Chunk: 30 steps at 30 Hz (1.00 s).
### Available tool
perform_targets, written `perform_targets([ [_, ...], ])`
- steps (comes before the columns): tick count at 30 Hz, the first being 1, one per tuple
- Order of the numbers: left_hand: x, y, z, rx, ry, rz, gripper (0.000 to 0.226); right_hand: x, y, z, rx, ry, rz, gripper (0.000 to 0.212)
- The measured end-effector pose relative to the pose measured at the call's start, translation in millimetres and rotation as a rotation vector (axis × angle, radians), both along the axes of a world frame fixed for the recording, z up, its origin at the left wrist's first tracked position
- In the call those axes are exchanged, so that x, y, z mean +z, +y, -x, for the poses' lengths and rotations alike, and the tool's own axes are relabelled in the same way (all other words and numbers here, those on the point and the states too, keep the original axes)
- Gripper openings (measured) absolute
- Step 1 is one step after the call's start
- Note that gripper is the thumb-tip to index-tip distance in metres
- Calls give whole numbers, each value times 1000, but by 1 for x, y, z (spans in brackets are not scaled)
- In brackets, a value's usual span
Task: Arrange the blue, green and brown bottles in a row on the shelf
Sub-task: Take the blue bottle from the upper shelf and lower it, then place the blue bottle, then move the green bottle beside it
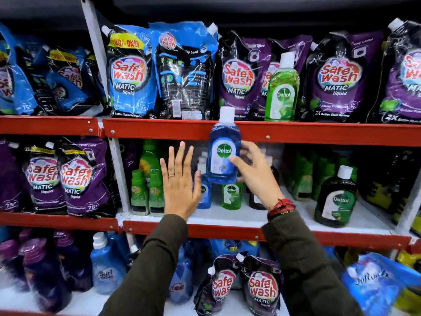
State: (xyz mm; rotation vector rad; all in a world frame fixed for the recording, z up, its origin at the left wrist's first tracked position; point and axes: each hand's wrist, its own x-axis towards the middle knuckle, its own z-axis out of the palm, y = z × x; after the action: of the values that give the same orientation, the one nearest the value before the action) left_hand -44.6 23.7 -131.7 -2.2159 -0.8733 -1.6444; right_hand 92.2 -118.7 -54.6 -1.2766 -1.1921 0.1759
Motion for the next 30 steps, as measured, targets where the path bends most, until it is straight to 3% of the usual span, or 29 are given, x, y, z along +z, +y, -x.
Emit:
perform_targets([
  [4, -10, 7, -1, -37, -6, 82, 62, -28, 13, 2, -40, -6, 39, 32],
  [6, -39, 2, 7, -57, 11, 102, 62, -50, 13, 8, -64, -75, 61, 34],
  [8, -105, 35, 19, -30, 103, 260, 62, -113, 62, 13, -34, -15, 222, 35],
  [11, -142, 36, 30, -3, 150, 305, 62, -135, 62, 23, -49, 7, 233, 33],
  [16, -162, 41, 22, -6, 290, 369, 64, -151, 76, 22, -79, 35, 281, 31],
  [30, -166, 40, 20, -25, 248, 364, 62, -166, 101, 21, -61, 51, 344, 38],
])
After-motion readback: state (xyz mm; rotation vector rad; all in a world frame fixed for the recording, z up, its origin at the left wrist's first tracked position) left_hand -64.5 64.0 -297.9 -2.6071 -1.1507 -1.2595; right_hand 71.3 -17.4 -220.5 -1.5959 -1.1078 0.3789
